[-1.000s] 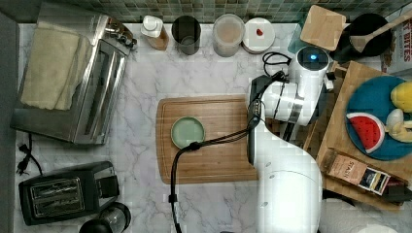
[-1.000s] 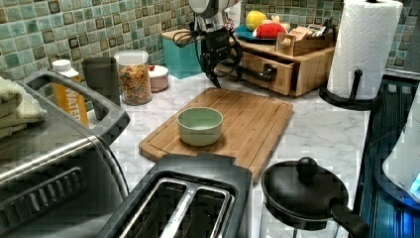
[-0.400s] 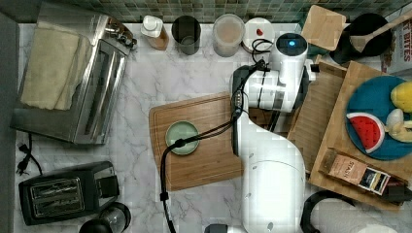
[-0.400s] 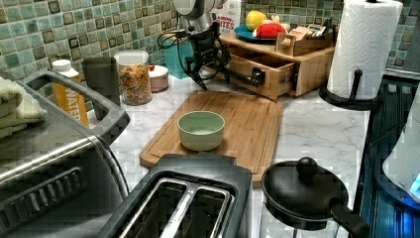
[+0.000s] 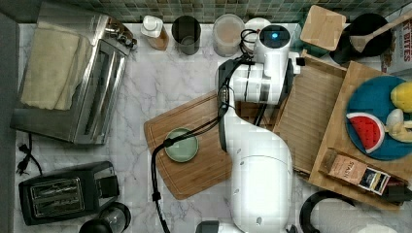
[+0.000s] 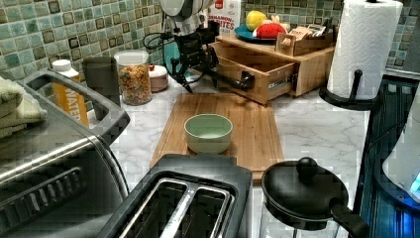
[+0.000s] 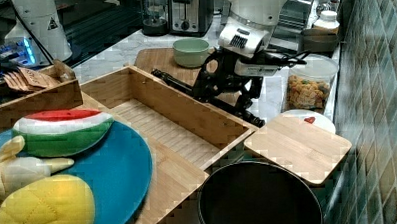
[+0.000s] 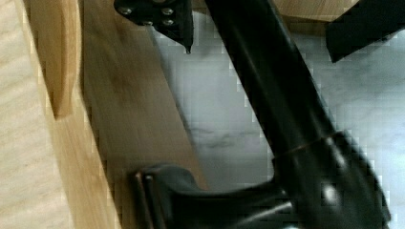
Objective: Open the drawer.
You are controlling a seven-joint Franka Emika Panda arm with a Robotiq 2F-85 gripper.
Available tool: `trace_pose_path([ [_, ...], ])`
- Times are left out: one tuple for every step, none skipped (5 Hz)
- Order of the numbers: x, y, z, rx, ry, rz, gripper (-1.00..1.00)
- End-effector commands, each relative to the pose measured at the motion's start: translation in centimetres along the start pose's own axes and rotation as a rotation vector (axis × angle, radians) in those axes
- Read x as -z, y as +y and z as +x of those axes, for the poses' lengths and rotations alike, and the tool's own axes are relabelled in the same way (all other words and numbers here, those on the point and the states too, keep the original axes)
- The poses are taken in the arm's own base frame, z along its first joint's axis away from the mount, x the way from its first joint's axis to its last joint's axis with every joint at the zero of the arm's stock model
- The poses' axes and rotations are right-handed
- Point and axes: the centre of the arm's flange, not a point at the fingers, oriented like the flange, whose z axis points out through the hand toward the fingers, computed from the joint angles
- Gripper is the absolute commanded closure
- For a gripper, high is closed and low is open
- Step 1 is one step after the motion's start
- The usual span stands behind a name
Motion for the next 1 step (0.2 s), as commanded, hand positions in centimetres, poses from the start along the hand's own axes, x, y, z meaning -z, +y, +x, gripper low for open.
trace_pose_path([
  [15.63,-20.03,-11.54,0.044,0.176,0.355,-1.0],
])
